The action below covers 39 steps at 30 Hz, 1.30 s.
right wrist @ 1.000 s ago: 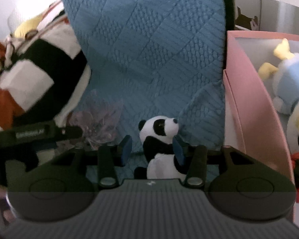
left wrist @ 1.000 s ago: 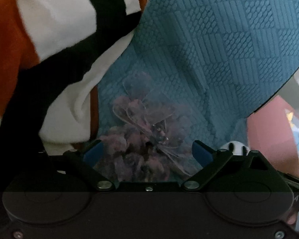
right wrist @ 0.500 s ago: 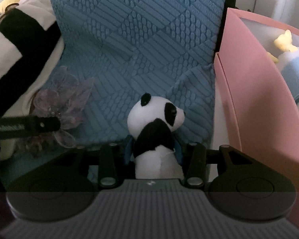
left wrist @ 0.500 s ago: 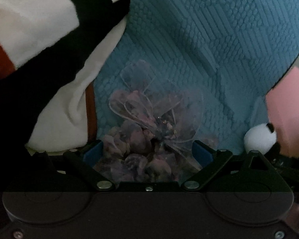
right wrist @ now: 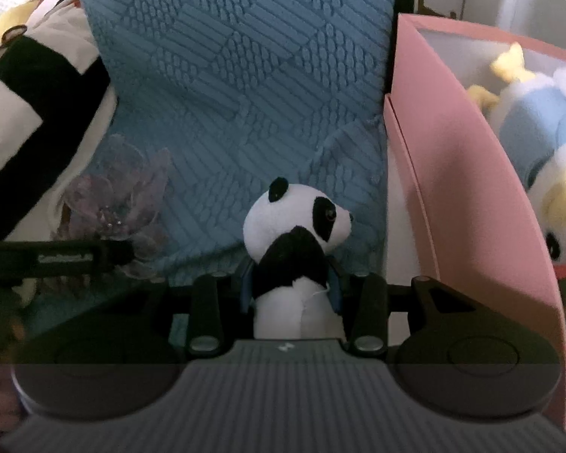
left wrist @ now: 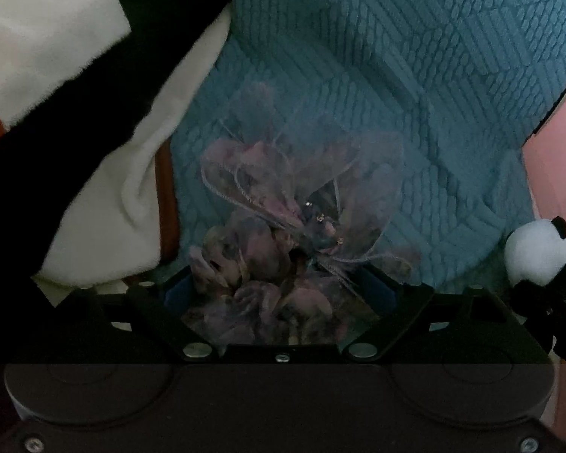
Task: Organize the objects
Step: 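Close the left tool on the purple lace flower while the right tool holds the panda, then carry the panda and lace flower in both tools over the pink box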
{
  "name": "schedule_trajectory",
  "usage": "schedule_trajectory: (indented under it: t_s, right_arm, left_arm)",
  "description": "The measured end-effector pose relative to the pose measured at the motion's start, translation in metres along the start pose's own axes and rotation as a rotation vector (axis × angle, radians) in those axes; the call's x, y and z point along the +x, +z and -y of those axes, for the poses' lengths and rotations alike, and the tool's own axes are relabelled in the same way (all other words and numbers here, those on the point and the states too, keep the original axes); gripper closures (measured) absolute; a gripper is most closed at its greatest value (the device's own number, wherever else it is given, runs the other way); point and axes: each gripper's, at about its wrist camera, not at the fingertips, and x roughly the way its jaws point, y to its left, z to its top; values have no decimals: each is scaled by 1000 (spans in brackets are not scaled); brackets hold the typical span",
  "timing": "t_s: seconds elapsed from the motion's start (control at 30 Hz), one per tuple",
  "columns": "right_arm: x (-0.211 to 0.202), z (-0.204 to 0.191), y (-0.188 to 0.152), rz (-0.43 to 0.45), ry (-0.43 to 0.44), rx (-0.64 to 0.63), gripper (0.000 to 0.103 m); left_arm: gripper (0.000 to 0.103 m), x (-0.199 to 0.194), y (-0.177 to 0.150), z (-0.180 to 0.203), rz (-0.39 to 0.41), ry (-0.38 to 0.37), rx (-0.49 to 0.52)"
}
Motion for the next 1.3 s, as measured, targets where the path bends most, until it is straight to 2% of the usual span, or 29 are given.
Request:
schedule_trajectory:
  t_s: [0.13,0.27,0.33,0.4,0.47,0.57,0.73,0.87,1.0,1.2,1.3]
  right_arm:
    - [0,-5,-6,-8,-6,-22,61]
    - [2,-5,-11,-28,1,-12,61]
    - [1,-3,-15,-36,13,11,61]
    - [-1,-3,-19,-44,18,14,61]
    - [-5,-3,-24,-48,7,4,61]
    - [-9,-2,-29,-58,3,-2,61]
    - [-19,-4,-30,-67,-3,-6,61]
    - [-32,-9,-27,-52,-1,-15,61]
    - [-41,-11,-29,-52,11,12,61]
    - [-57,-14,-31,-42,16,-18,61]
    - [-67,-12,-26,-31,15,-24,61]
  left_arm:
    - [17,3,-1,2,-8,12,16]
    - [26,4,-2,5,11,30,64]
    - [37,2,-1,4,25,30,66]
    - [59,-1,0,3,34,20,68]
    - [73,-3,0,1,32,-1,60]
    - [84,-5,1,-4,28,-28,32]
    - [87,-10,-4,-4,25,-57,14]
    - [88,-11,-10,-9,3,-104,-67]
    - [89,-24,-13,-12,8,-139,-89]
    - [89,-45,-17,-19,21,-187,-125]
    - [89,-54,-22,-15,20,-189,-116]
